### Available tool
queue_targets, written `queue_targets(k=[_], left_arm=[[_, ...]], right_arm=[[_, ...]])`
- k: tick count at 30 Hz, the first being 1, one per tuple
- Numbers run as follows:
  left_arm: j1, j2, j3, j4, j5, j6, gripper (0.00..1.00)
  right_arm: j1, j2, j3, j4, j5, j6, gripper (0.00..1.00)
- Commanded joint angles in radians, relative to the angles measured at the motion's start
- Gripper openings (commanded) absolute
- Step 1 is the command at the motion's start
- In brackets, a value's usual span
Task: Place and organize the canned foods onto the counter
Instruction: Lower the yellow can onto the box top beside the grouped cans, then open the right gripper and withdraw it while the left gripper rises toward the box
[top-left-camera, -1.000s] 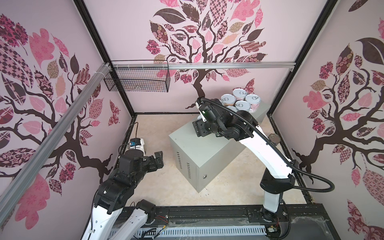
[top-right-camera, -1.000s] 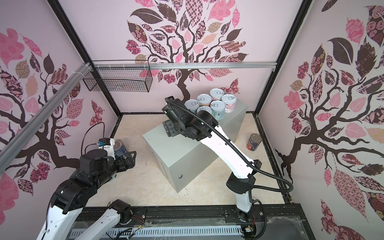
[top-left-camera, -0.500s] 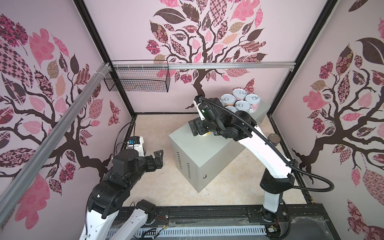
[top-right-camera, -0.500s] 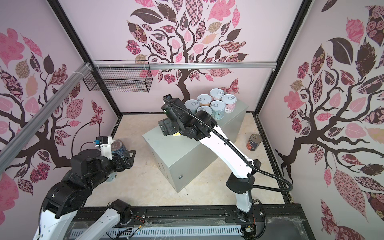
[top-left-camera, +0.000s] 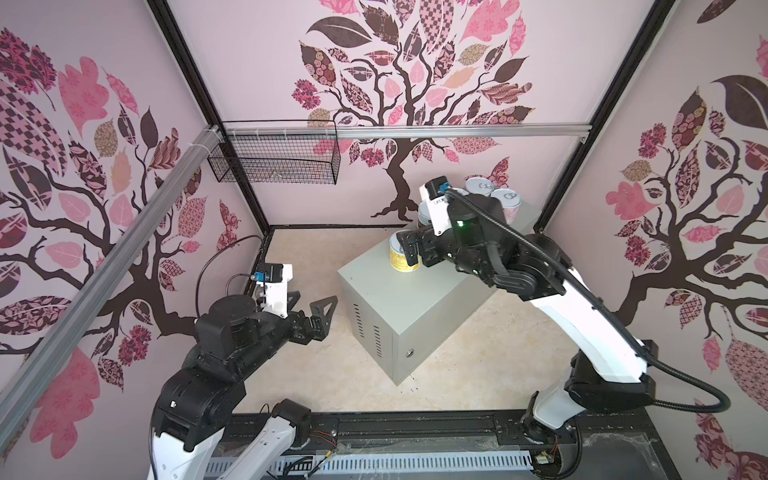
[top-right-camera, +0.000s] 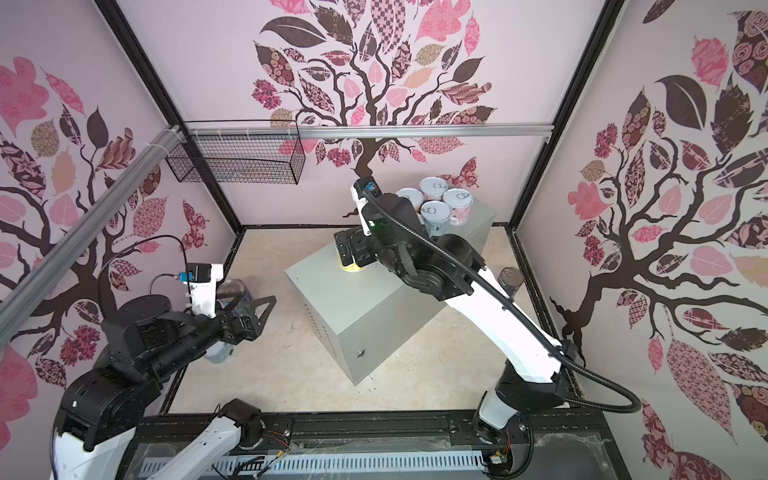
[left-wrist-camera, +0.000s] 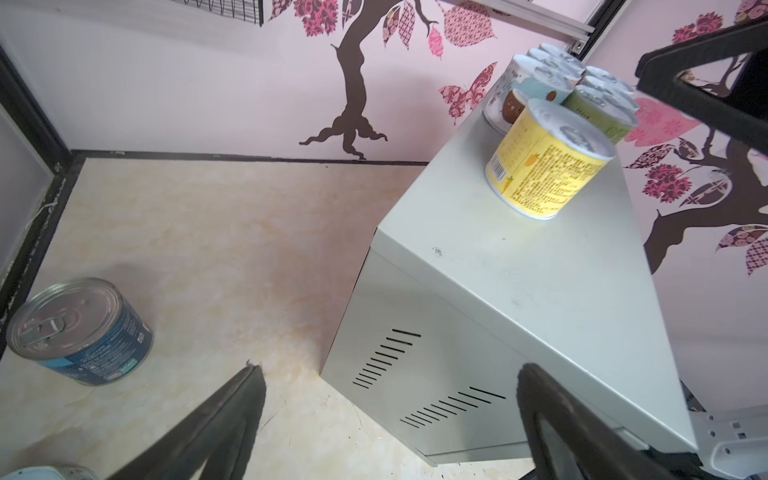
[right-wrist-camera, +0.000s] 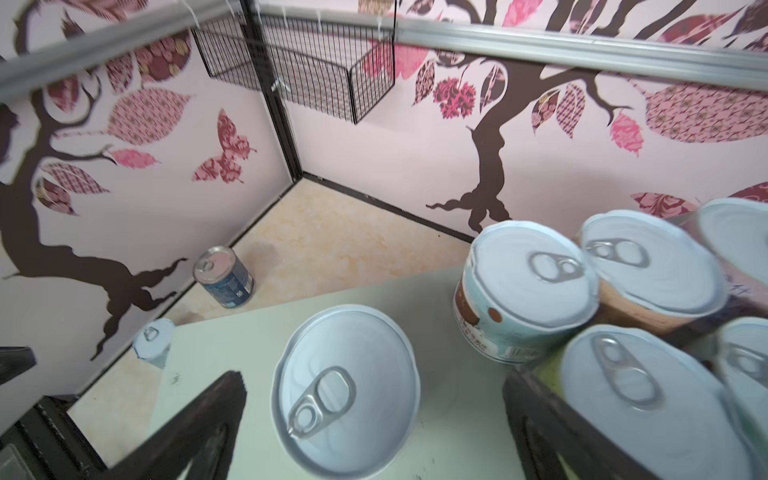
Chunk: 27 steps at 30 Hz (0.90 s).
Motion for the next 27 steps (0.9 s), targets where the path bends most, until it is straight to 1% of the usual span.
queue_targets(k=[1,8,12,15,17,19,22,24,27], left_arm=[[0.004,0.036,0.068,0.017,0.026,0.04,0.98],[0.002,0.119,0.172,0.01,0.076,0.042,0.97],[0.001,0.162,0.21,0.013,0.096,0.032,0.96],[-0.017,0.193,0.226,0.018,0.104,0.03,0.96],[-0.053,0.216,0.234,0.022,0.08,0.031,0.95],[-0.134,0.242,0.244,0.025,0.006,0.037,0.95],[-0.232,0.28,0.253,0.039,-0.082,0.041,0.95],[-0.269,0.305,0.254,0.053,-0.113,0.042,0.95],[-0.287,0.342,0.261,0.075,-0.121,0.038,0.94]], right_arm=[[0.003,-0.09,-0.05,0.094,0.004,0.019,1.0],[0.003,-0.289,-0.266,0.179,0.038,0.032,1.0],[0.001,-0.415,-0.429,0.225,0.07,0.058,1.0],[-0.003,-0.506,-0.549,0.256,0.107,0.09,1.0],[-0.015,-0.559,-0.613,0.265,0.123,0.117,1.0],[-0.039,-0.61,-0.671,0.265,0.124,0.139,1.0],[-0.071,-0.671,-0.729,0.26,0.117,0.157,1.0],[-0.087,-0.698,-0.745,0.248,0.115,0.164,1.0],[-0.102,-0.731,-0.766,0.219,0.147,0.18,1.0]])
